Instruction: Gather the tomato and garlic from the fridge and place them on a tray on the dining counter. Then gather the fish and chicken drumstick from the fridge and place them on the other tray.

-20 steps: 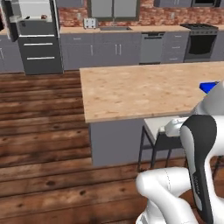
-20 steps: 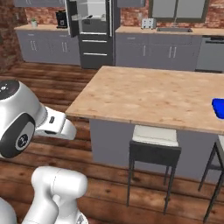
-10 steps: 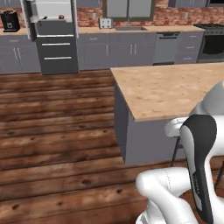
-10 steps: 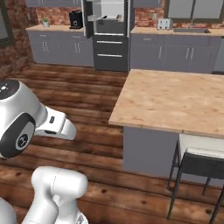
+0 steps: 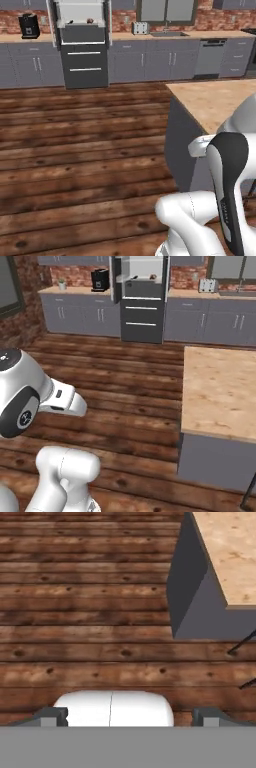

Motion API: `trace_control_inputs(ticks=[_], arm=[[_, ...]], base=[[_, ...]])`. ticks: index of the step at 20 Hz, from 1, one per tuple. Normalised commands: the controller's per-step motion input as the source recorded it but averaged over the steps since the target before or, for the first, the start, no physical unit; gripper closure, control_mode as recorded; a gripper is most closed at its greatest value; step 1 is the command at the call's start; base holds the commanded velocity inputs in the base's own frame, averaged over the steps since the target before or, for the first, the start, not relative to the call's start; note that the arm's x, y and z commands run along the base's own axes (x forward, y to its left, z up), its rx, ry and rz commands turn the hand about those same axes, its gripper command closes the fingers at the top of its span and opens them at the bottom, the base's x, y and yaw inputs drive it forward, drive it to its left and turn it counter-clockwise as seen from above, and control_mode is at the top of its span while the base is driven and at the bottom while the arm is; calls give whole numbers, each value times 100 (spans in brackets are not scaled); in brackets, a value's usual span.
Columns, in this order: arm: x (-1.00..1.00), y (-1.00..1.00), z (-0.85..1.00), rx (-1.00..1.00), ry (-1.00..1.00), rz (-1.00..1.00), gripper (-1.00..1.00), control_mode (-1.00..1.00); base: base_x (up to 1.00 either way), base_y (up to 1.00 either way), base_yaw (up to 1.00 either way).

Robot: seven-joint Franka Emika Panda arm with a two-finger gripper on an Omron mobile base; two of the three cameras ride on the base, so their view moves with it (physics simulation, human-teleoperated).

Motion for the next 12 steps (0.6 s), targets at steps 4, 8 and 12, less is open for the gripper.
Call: trace_control_inputs(ticks=[4, 8, 12], arm=[[0, 0, 0, 0, 0, 0, -100, 100], [0, 0, 0, 0, 0, 0, -100, 100], [0, 0, 0, 0, 0, 0, -100, 100]], base=[[100, 100, -4], [100, 97, -6], [100, 30, 0]])
